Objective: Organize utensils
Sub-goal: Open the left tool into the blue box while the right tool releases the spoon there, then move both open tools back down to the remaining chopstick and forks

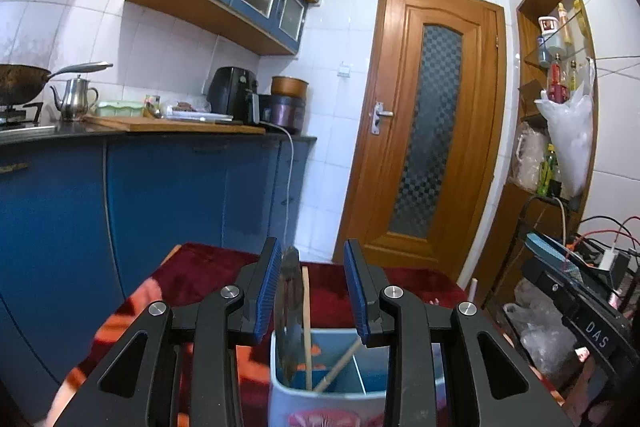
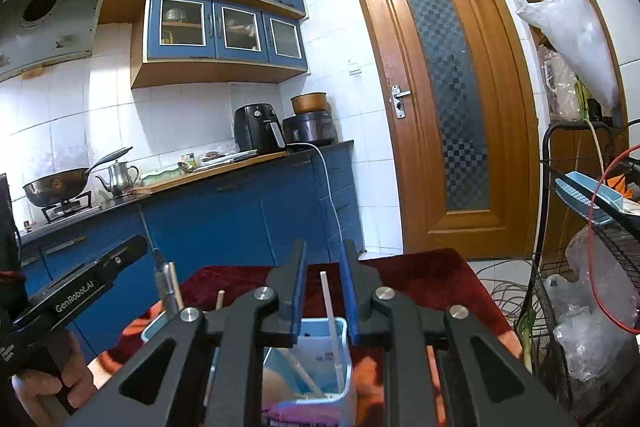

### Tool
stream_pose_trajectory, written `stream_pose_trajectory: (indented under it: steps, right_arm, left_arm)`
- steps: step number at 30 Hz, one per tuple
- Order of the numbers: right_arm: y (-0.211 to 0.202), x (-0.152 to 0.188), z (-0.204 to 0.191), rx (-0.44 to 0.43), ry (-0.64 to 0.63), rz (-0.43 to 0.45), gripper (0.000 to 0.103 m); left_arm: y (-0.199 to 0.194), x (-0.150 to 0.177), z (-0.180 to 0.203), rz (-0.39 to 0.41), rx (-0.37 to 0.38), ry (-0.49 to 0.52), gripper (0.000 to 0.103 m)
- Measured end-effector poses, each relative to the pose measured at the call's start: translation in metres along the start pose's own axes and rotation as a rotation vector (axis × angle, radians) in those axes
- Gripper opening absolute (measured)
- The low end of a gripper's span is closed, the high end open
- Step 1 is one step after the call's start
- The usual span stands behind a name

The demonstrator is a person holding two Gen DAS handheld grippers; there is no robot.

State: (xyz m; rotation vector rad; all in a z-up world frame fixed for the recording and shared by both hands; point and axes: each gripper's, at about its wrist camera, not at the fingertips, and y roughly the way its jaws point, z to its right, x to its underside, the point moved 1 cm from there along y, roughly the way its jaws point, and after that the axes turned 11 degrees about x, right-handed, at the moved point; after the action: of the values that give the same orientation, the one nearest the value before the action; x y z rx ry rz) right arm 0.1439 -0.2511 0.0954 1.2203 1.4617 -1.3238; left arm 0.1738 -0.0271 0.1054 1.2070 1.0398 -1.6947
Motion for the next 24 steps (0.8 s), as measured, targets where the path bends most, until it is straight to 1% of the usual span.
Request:
stream_pose_trajectory:
  steps: [6, 9, 12, 17, 21, 24]
  right_arm:
    - [-0.02, 0.002, 0.006, -0.011, 0.01, -0.055, 0.022]
    - [-0.029, 0.006, 0.009, -0.011, 0.014, -0.097, 0.025]
    - [-0.038, 0.013, 0.01, -0.01, 0.014, -0.135, 0.026]
    - [-0.051, 0.031, 0.011, -0.01, 0.017, -0.207, 0.026]
    - [-0.059, 0.044, 0.016, -0.014, 0.022, -0.265, 0.026]
    - [-0.064, 0.053, 0.021, -0.016, 0.021, -0.3, 0.028]
  left_arm:
    - [-0.022, 0.003, 0.006, -0.057, -0.003, 0.02, 0.033]
    - [-0.033, 0.005, 0.006, -0.084, -0.024, 0.017, 0.033]
    - [-0.044, 0.008, 0.004, -0.117, -0.035, 0.003, 0.033]
    - [-0.06, 0.02, -0.001, -0.184, -0.006, -0.046, 0.033]
    - [-0.069, 0.031, -0.002, -0.234, -0.013, -0.056, 0.033]
    - [-0.074, 0.04, -0.004, -0.275, -0.017, -0.065, 0.033]
